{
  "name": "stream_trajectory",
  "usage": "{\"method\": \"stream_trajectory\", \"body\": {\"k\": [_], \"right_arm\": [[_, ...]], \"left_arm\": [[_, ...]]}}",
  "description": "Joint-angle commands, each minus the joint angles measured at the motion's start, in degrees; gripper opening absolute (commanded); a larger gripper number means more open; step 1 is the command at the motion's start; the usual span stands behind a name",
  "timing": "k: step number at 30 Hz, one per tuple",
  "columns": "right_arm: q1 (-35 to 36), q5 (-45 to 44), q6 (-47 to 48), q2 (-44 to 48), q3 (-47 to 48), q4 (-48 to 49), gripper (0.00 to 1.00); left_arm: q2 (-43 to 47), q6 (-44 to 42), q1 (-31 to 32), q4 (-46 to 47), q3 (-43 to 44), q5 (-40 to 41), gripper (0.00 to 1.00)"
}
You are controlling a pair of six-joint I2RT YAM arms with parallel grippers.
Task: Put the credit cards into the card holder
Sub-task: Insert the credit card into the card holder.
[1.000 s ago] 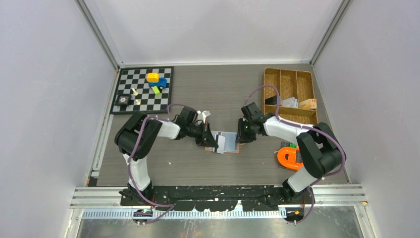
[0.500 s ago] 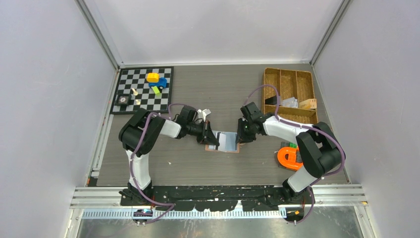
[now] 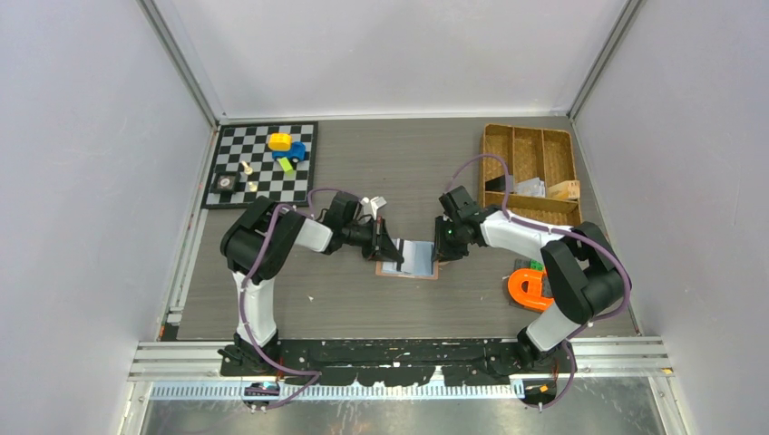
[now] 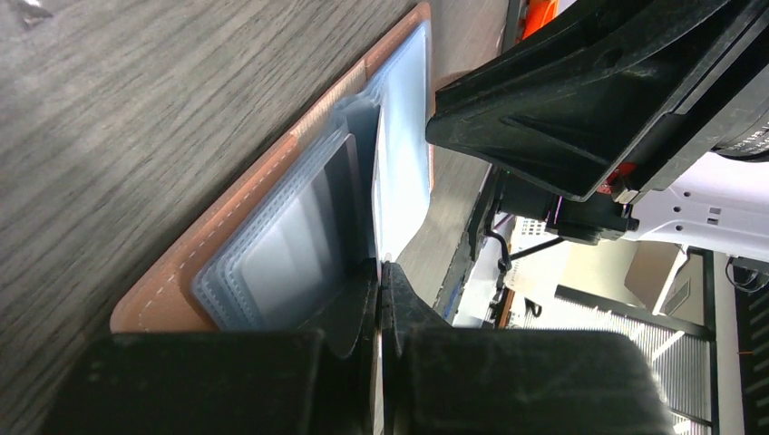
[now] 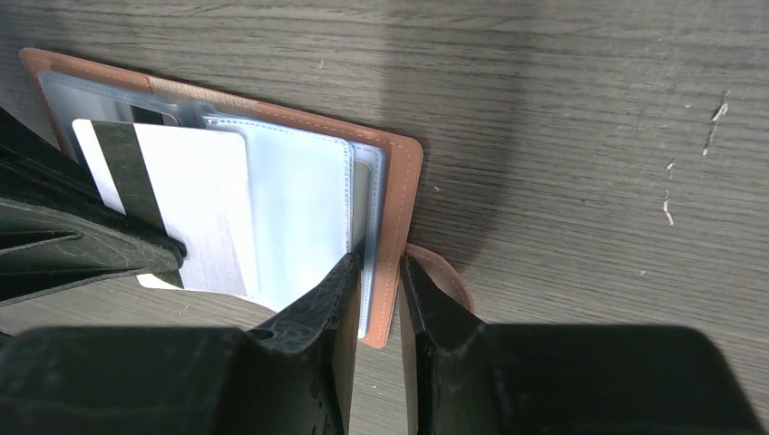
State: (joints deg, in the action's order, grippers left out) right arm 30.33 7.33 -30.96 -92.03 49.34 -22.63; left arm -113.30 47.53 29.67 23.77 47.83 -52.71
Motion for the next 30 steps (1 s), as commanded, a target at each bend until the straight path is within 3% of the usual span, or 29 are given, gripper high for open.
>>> {"method": "stream_trajectory", "body": {"k": [1,23,27,30], "right_arm": [[1.98,-0.83,0.55,-4.16,-0.76,2.25,0.26],[2.38,-1.10,-0.76,-3.09,-0.64,1.98,0.25],[2.41,-2.63,-1.17,-2.47,-1.00,1.49,0.22],[2.46,-3.34,-1.43,-2.41,-1.07,1.11,0.20]], "left_arm": [[-1.25,-0.78,0.01,3.37,1.25,2.29,0.00],[-0.19,0.99,3.54,1.96,0.53,7.82,0.00],[1.51,-1.32,3.99,-3.20,1.85,9.86,0.02],[3.91,-4.92,3.95,-10.26,3.17,12.61,0.11]]}}
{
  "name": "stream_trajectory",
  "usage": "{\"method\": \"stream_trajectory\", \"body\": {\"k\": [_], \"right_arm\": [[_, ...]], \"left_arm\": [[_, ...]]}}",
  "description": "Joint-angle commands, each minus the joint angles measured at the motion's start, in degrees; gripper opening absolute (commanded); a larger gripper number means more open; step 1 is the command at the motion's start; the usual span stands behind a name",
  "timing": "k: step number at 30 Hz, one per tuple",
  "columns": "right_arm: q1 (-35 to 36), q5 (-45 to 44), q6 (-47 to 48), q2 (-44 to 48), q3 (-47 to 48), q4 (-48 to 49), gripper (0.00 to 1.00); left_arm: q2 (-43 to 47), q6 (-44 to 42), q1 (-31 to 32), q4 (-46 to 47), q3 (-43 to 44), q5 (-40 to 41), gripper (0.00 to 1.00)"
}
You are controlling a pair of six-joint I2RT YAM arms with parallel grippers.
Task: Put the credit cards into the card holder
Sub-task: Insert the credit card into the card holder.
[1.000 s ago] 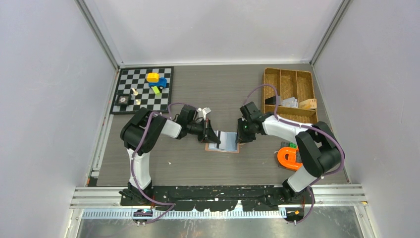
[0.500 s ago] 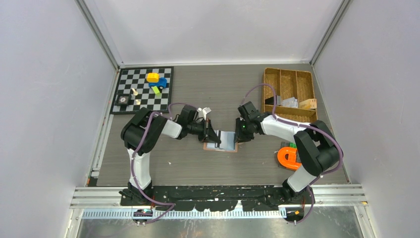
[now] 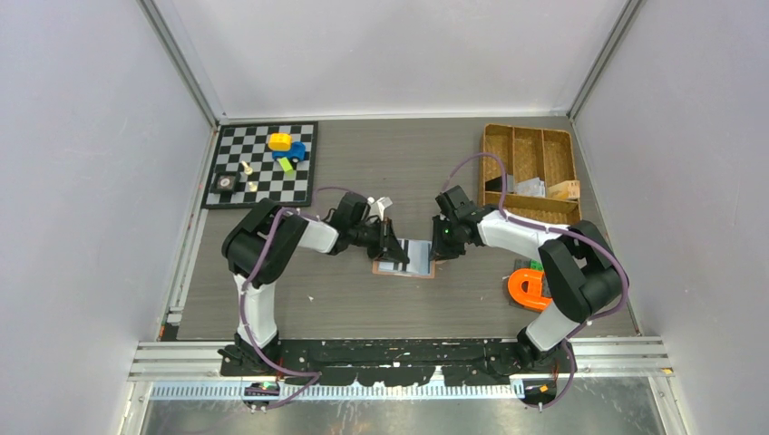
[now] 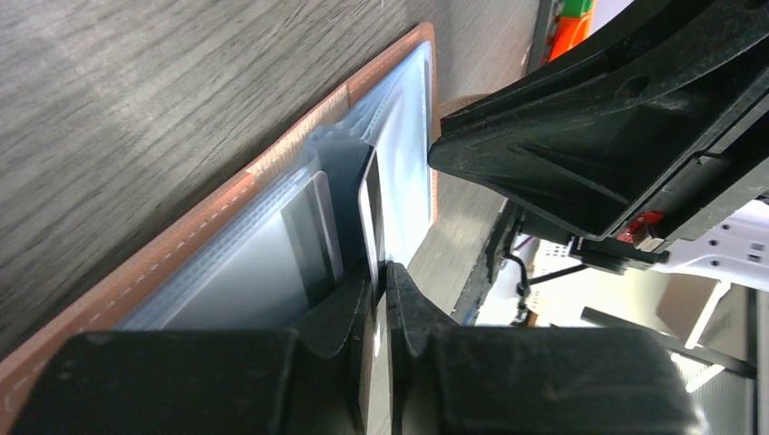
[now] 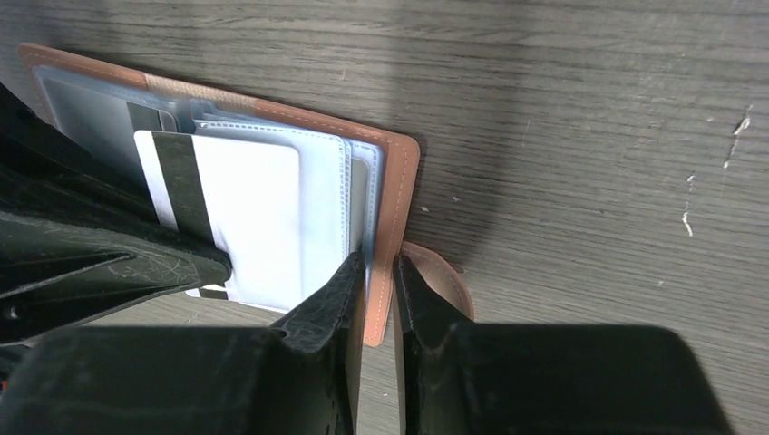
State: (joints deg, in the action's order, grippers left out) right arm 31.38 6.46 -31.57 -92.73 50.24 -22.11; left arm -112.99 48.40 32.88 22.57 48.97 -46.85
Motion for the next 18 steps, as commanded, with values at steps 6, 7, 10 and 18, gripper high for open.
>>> {"method": "stream_trajectory", "body": {"k": [6,7,10,18], "right_arm": [[1.41,-4.41,-1.19,-2.26,-1.99,-0.39,0.09],[1.40,-4.54,-1.21,-2.28,-2.03,-0.39,0.07],[1.40,-4.71,-1.34,-2.61,-2.16,-0.40,0.03],[1.38,-5.67,-1.66,-2.99,-2.22,-0.74,0.01]], "left_arm": [[6.37,-10.32,1.12,-18.30,4.77,10.05,0.27],[6.56,-10.96,1.25,-19.56,5.26,10.33,0.29],[7.17,-12.61,1.63,-23.12,6.81,11.33,0.35],[10.03,-16.21,2.12,-31.21,9.22,14.54,0.45]]}}
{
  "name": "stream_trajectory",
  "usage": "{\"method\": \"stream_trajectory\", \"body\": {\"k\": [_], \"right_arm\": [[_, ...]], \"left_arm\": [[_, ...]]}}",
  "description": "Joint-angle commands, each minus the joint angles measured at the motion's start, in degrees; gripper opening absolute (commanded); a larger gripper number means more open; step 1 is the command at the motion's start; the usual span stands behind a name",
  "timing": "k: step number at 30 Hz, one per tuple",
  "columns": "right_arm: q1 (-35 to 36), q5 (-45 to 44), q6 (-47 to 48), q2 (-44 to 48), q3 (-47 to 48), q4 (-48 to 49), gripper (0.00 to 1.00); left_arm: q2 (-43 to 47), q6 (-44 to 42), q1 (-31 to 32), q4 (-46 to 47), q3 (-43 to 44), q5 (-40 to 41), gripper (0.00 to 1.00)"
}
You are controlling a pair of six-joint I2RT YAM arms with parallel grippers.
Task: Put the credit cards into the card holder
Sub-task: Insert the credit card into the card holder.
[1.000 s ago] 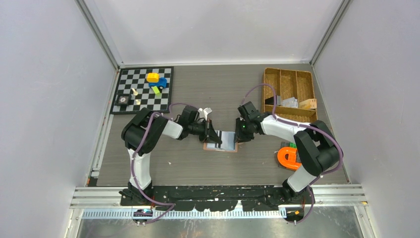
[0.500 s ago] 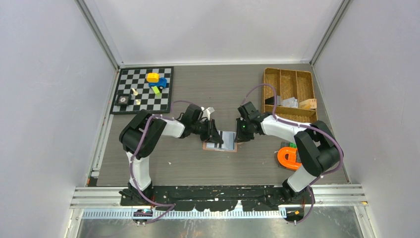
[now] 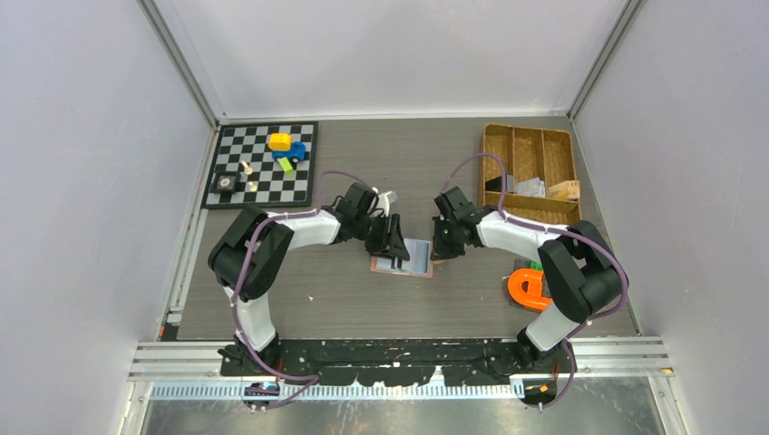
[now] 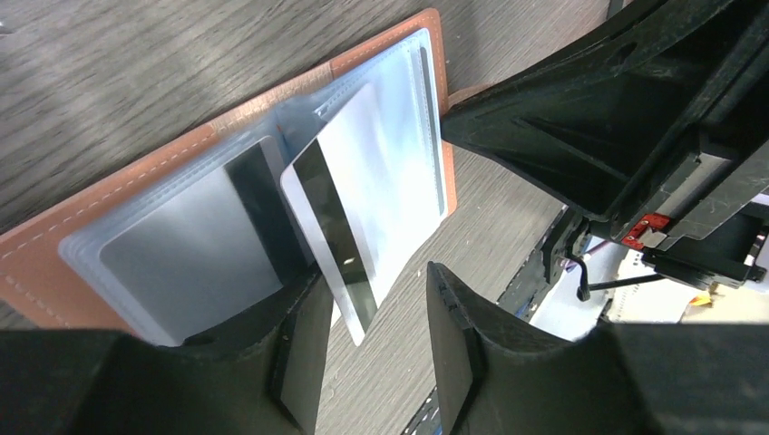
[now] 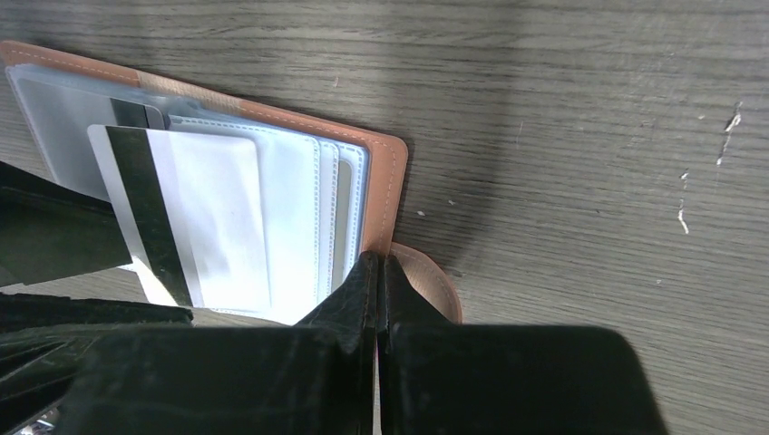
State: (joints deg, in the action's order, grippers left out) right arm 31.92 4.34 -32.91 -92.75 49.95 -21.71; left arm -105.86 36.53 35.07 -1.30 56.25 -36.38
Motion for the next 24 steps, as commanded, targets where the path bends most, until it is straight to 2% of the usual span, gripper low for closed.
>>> {"method": "stream_trajectory", "body": {"k": [1,8,17,24], "right_arm": [[0.86,-3.61,-0.27,-2.96,-1.96,-1.14,0.00],[0.86,-3.58,-0.40,-2.91,-1.92,-1.22,0.00],[0.83,-3.54,-0.48,-2.82,-2.05,-1.19,0.01],[0.84,-3.54,-0.62,-2.71,-2.03,-1.05,0.00]], "left_arm": [[3.13,-4.69,-0.01,-8.10,2.30,4.39,0.45],[4.34,-6.10,0.15,-10.91,3.36,5.47,0.52],[1.75,-5.31,1.08,-8.90,3.80,3.98,0.52],[0.49,-3.47,1.95,-3.66,3.78,2.05,0.51]]}}
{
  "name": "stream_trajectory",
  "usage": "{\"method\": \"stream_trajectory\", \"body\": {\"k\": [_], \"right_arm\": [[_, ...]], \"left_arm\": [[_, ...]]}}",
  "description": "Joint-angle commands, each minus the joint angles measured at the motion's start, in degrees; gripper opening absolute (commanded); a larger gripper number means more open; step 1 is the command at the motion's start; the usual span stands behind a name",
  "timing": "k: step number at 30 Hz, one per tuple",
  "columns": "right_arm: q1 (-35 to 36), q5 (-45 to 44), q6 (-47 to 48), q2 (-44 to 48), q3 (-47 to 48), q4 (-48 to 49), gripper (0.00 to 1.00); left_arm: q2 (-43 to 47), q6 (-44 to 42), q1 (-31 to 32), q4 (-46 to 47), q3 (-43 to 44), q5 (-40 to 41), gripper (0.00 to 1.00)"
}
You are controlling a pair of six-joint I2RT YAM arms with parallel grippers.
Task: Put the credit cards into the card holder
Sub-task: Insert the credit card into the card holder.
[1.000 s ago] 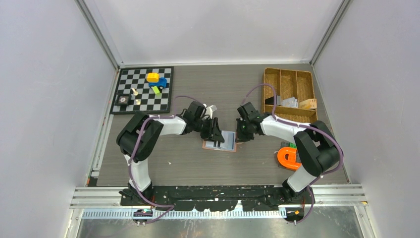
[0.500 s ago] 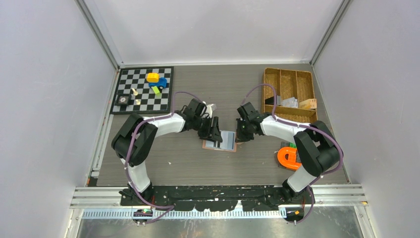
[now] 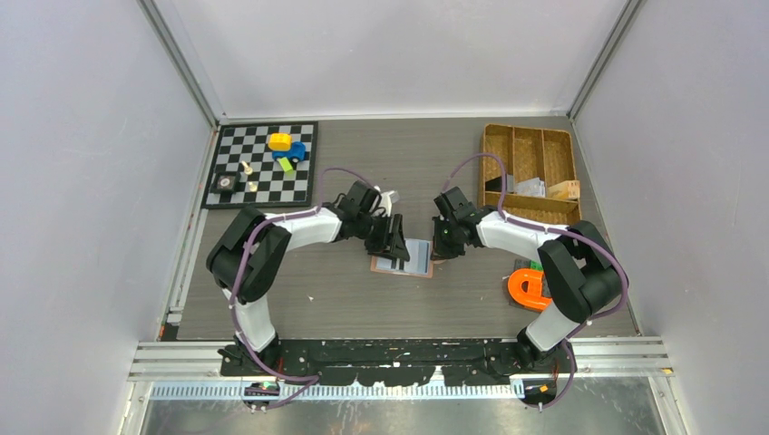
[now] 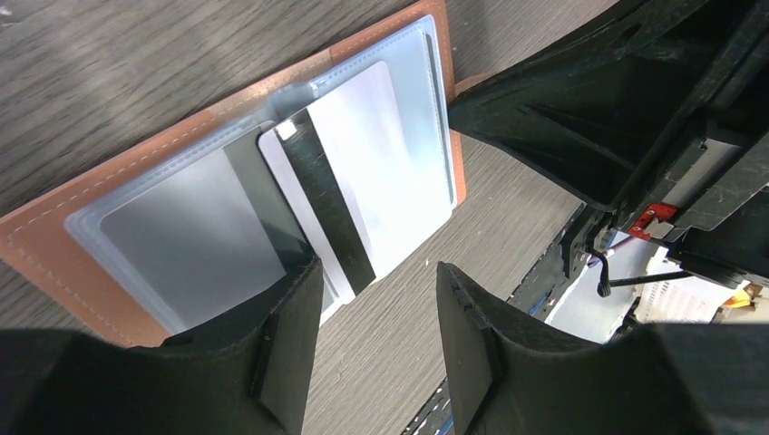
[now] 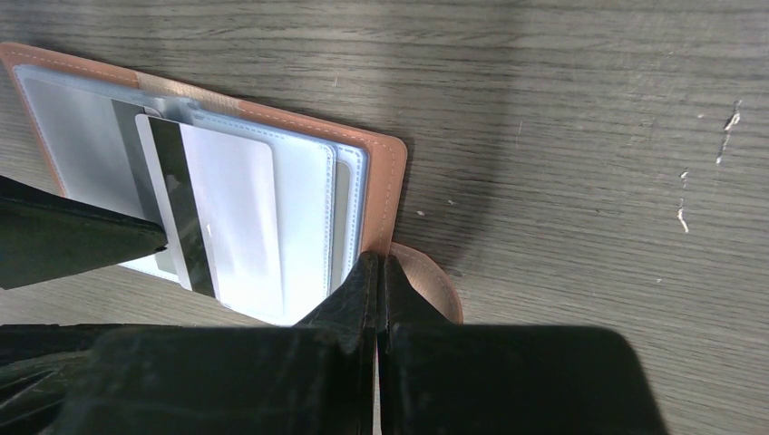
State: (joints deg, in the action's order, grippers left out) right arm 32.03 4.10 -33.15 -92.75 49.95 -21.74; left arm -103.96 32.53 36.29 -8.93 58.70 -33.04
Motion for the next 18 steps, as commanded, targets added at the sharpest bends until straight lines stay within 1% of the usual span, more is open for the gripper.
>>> {"method": "stream_trajectory", "body": {"k": [1,4,10,17,18], "right_arm": [[0.70,-3.31,-0.44,-2.77,-2.09,-1.03,0.00],[0.73,-3.39,-0.42,-2.83,-2.19,-1.03,0.01],[0.73,-3.52,-0.65,-3.15,-2.12,-0.84,0.01],[0.75,-3.92,-1.32,-1.85,-2.32,-1.22,0.01],[0.73,-5.60,-1.62,-1.41,-2.24,-1.49,0.01]], "left_arm": [[-1.67,1.12,0.98,5.00,1.26,-1.79,0.51],[-2.03,2.47,1.63,7.38,1.43,-2.23,0.50],[-2.22,3.00,3.06,8.66,2.65,-2.16,0.50],[-3.79,5.16,3.63,14.61,2.36,-3.95,0.49],[-3.30,5.06,3.57,14.64,2.25,-3.65,0.49]]}}
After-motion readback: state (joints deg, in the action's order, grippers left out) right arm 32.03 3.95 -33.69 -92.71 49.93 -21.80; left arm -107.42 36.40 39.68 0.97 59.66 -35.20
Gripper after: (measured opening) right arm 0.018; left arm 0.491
